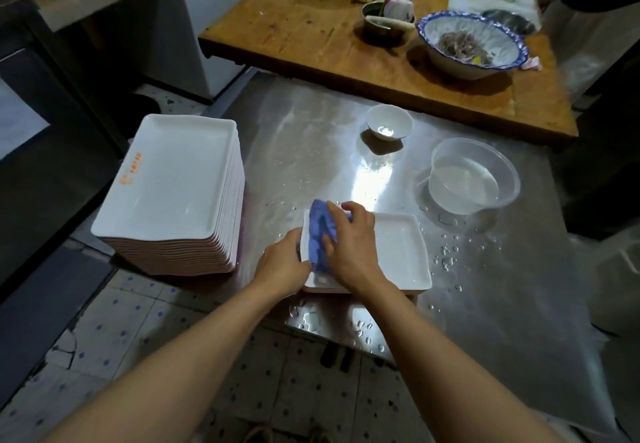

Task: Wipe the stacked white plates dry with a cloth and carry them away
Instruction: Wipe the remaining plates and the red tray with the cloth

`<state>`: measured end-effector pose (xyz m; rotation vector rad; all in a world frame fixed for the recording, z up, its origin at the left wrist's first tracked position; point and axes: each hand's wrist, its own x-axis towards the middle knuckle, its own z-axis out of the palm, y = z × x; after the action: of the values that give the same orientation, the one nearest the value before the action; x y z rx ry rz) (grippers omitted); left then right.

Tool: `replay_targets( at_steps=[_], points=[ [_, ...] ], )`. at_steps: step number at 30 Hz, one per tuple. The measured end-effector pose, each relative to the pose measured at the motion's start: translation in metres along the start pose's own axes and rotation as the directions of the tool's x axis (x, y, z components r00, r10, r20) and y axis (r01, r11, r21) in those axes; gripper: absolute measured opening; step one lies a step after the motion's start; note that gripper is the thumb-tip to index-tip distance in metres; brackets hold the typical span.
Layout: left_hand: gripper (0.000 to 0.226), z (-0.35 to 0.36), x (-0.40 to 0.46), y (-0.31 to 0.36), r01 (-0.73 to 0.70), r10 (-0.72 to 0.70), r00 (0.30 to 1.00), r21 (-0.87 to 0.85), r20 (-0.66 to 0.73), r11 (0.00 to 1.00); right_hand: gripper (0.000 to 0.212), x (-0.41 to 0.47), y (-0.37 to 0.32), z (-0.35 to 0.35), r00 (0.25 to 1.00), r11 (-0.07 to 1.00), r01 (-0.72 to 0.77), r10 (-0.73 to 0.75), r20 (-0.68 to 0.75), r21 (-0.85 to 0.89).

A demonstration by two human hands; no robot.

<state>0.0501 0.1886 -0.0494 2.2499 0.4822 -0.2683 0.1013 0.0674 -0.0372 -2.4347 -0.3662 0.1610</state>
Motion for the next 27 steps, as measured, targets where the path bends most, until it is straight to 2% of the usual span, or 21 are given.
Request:
replay_targets(
  at_steps=[2, 4, 6, 9, 12, 15, 21, 25, 27],
  points=[
    [0.059, 0.0, 0.001, -0.001, 0.001, -0.001, 1.0, -0.023, -0.001, 1.0, 0.033, 0.003, 0.001, 0.008, 0.998, 0.999, 0.029, -0.031, 0.054, 0.031],
    [0.061, 0.001, 0.001, -0.003, 0.007, -0.006, 1.0, -0.037, 0.012, 0.999, 0.038, 0.006, -0.001, 0.014, 0.974, 0.98, 0.178, -0.162, 0.159, -0.093],
    [0.061, 0.001, 0.003, -0.004, 0.016, -0.015, 1.0, -0.05, 0.026, 0.999, 0.043, 0.01, 0.0, 0.018, 0.965, 0.967, 0.217, -0.192, 0.18, -0.133],
    [0.06, 0.001, 0.007, -0.005, 0.037, -0.036, 0.999, -0.047, 0.027, 0.998, 0.034, 0.008, 0.007, 0.015, 0.982, 0.968, 0.165, -0.142, 0.128, -0.19],
    [0.059, 0.002, 0.008, -0.005, 0.037, -0.036, 0.999, -0.036, 0.02, 0.999, 0.031, 0.007, 0.033, -0.007, 0.999, 0.96, 0.045, -0.044, 0.011, -0.275],
    [0.059, 0.003, 0.01, -0.006, 0.039, -0.037, 0.999, -0.053, 0.035, 0.998, 0.03, 0.004, 0.066, -0.042, 0.997, 0.91, -0.033, 0.003, -0.075, -0.412],
    [0.06, 0.009, 0.01, -0.006, 0.089, -0.088, 0.996, -0.09, 0.025, 0.992, 0.03, -0.009, 0.081, -0.066, 0.997, 0.839, 0.062, -0.073, 0.001, -0.541],
    [0.062, 0.012, 0.009, -0.004, 0.138, -0.136, 0.99, -0.135, 0.019, 0.981, 0.031, -0.043, 0.082, -0.076, 0.994, 0.847, 0.077, -0.023, 0.109, -0.526],
    [0.061, 0.012, 0.007, -0.003, 0.14, -0.141, 0.99, -0.142, 0.007, 0.98, 0.028, -0.063, 0.078, -0.076, 0.994, 0.878, 0.049, 0.006, 0.113, -0.477]
  ],
)
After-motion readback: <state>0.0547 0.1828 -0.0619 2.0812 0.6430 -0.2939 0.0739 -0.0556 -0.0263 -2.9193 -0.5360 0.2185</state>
